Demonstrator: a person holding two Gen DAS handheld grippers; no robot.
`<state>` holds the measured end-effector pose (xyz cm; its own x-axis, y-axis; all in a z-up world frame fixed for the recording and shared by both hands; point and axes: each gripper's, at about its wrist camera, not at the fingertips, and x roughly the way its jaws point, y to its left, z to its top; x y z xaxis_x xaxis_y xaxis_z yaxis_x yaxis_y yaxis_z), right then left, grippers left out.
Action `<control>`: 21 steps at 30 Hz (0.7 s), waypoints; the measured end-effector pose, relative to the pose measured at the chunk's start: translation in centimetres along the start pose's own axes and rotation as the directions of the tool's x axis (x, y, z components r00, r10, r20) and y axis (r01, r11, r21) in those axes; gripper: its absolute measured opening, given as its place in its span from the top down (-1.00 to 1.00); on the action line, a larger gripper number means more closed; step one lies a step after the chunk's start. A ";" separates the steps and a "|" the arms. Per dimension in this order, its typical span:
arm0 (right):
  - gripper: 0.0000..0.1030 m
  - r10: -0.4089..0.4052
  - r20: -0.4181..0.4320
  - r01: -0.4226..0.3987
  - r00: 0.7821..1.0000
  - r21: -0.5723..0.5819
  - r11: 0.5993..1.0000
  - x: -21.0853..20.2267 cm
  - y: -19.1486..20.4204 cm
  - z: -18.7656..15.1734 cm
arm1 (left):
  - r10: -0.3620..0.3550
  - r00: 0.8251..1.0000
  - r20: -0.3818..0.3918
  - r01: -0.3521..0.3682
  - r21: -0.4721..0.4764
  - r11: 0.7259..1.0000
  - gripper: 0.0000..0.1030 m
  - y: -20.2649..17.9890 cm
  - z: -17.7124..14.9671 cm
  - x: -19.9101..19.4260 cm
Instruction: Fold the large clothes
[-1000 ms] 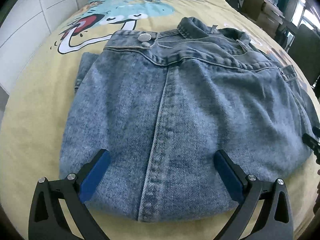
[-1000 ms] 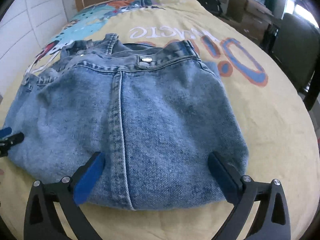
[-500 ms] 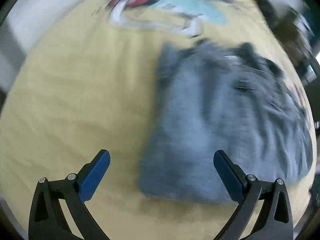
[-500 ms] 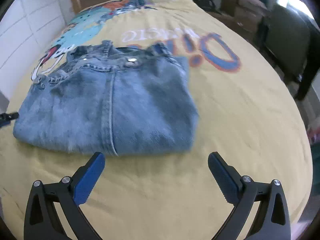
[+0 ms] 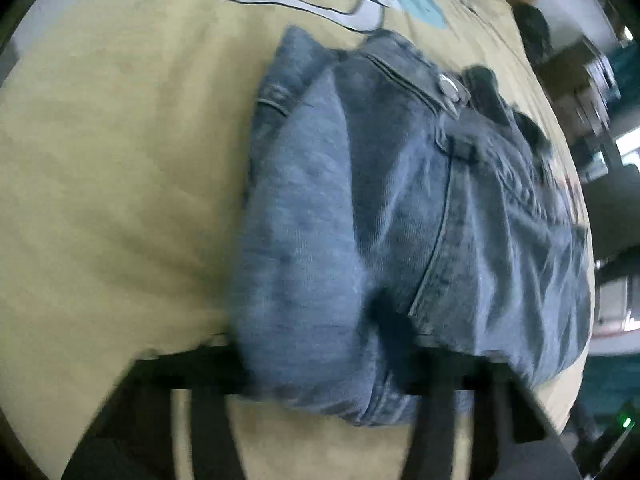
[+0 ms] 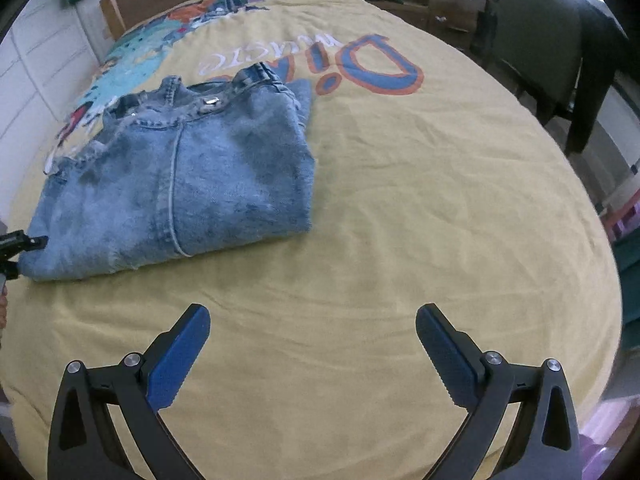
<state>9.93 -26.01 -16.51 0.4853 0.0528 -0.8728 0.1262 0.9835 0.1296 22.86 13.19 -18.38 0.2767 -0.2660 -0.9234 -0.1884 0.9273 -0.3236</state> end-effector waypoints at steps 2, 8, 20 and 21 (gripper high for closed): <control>-0.99 0.018 -0.003 -0.019 1.000 -0.011 1.000 0.0 0.3 0.1 | -0.016 1.000 -0.013 0.016 -0.008 1.000 0.65 -0.2 0.5 -0.6; -0.99 0.026 0.022 -0.026 0.999 0.001 1.000 -0.8 -0.5 1.0 | -0.010 0.998 0.060 0.001 0.148 0.989 0.74 -5.5 1.1 -4.7; -0.99 0.042 0.112 -0.050 0.993 0.065 0.997 -4.3 -4.3 2.4 | -0.233 0.971 0.063 0.195 0.364 0.911 0.79 -24.2 1.5 -9.8; -0.99 0.044 0.120 -0.051 0.992 0.061 0.997 -4.8 -4.7 2.6 | -0.241 0.969 0.056 0.201 0.391 0.898 0.79 -26.4 1.1 -9.6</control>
<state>9.31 -31.29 -11.68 0.5905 0.0746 -0.8036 0.1540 0.9670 0.2029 26.18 -8.42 -0.77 0.3664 -0.4662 -0.8052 0.2543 0.8827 -0.3953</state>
